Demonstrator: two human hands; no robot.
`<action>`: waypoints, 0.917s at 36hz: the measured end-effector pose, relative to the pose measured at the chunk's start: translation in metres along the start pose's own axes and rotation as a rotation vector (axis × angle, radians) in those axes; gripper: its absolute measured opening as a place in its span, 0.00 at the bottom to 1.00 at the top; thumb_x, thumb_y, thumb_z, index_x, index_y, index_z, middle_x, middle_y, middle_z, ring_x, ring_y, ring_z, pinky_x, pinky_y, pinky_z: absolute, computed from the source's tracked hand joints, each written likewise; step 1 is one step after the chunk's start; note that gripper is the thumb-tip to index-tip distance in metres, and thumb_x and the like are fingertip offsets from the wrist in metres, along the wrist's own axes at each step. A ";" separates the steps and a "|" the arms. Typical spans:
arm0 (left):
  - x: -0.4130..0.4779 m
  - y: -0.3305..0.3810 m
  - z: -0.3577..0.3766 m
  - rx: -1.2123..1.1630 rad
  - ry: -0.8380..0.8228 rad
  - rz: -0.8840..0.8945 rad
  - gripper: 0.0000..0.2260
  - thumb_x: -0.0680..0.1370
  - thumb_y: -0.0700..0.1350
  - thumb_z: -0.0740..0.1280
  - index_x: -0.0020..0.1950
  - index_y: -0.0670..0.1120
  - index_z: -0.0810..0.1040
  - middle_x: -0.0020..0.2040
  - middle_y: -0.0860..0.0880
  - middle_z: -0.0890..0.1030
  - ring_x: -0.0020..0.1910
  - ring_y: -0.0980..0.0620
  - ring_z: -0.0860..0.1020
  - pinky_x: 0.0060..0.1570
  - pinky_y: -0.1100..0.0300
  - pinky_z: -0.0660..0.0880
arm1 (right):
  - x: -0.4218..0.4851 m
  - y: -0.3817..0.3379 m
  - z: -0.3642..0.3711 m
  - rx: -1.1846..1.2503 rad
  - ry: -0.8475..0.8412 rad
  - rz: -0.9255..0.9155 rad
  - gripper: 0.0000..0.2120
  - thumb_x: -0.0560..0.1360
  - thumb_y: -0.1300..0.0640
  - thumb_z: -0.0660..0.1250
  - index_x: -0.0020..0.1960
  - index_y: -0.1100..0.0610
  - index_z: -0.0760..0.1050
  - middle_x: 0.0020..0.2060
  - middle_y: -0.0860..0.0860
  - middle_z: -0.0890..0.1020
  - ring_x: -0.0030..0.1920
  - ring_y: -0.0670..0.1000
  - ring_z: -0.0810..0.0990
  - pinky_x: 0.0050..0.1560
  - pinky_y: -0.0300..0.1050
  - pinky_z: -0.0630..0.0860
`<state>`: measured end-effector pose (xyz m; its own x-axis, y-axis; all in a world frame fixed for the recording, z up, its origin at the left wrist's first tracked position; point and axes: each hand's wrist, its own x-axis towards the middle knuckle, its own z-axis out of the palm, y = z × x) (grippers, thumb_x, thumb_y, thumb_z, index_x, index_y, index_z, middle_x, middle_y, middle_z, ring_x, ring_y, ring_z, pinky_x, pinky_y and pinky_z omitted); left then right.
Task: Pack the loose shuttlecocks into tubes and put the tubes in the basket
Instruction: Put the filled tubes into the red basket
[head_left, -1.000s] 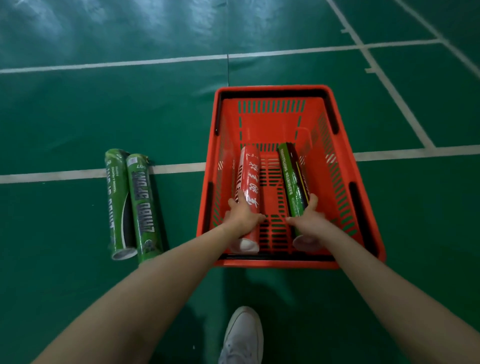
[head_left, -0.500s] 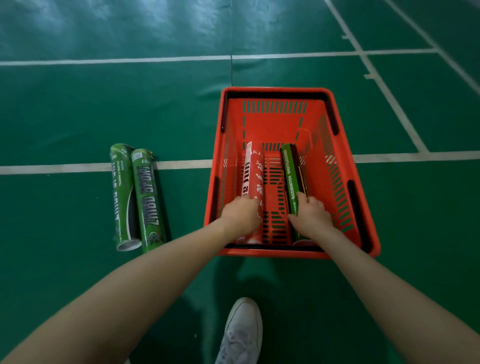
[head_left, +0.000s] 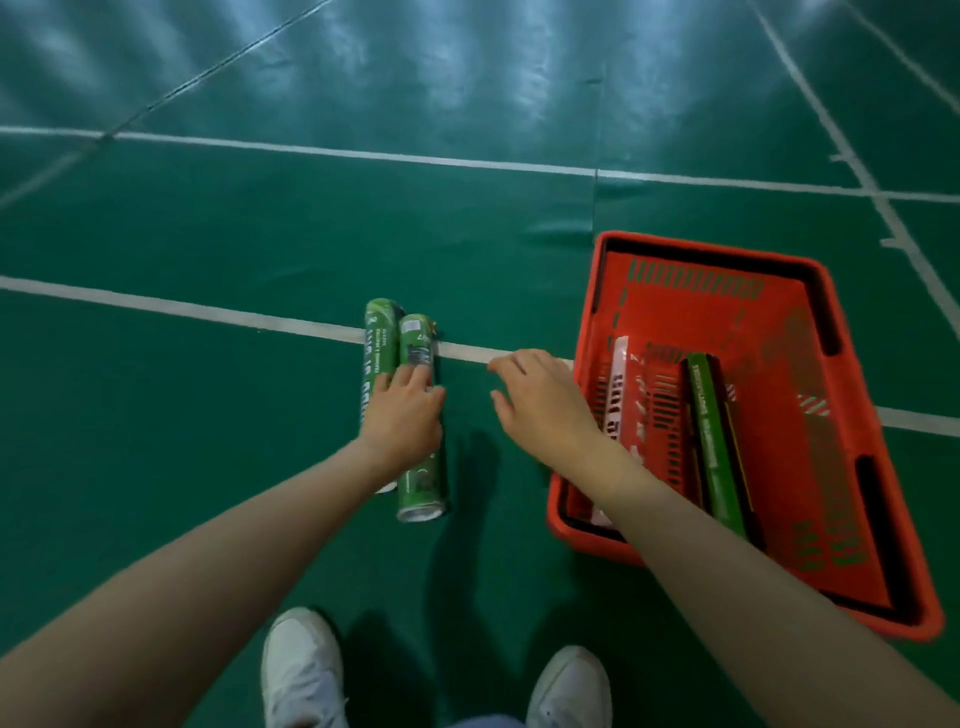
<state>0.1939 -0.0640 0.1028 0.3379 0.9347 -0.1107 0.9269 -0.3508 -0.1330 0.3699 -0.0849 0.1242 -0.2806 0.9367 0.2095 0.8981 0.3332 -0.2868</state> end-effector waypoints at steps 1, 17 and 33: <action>-0.003 -0.014 0.008 -0.008 -0.034 -0.043 0.16 0.77 0.50 0.61 0.63 0.48 0.73 0.63 0.45 0.71 0.65 0.44 0.66 0.65 0.48 0.63 | 0.008 -0.009 0.010 0.007 -0.043 -0.022 0.15 0.77 0.57 0.63 0.62 0.60 0.74 0.56 0.56 0.78 0.60 0.58 0.73 0.63 0.52 0.66; -0.005 -0.093 0.147 -0.854 -0.403 -0.751 0.30 0.80 0.55 0.61 0.75 0.39 0.59 0.72 0.37 0.66 0.66 0.38 0.70 0.65 0.48 0.69 | 0.055 -0.069 0.201 0.278 -0.818 0.564 0.49 0.76 0.46 0.66 0.76 0.54 0.29 0.76 0.62 0.49 0.73 0.65 0.58 0.69 0.59 0.63; 0.029 -0.077 0.192 -1.350 -0.274 -1.056 0.31 0.73 0.53 0.71 0.67 0.38 0.63 0.64 0.39 0.72 0.59 0.40 0.75 0.53 0.49 0.75 | 0.031 -0.049 0.234 0.636 -0.756 0.751 0.48 0.76 0.50 0.66 0.72 0.37 0.27 0.74 0.62 0.56 0.57 0.59 0.76 0.47 0.48 0.72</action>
<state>0.1012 -0.0213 -0.0796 -0.3566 0.6242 -0.6951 0.2325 0.7799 0.5811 0.2381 -0.0474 -0.0743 -0.0823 0.6748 -0.7334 0.6567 -0.5168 -0.5492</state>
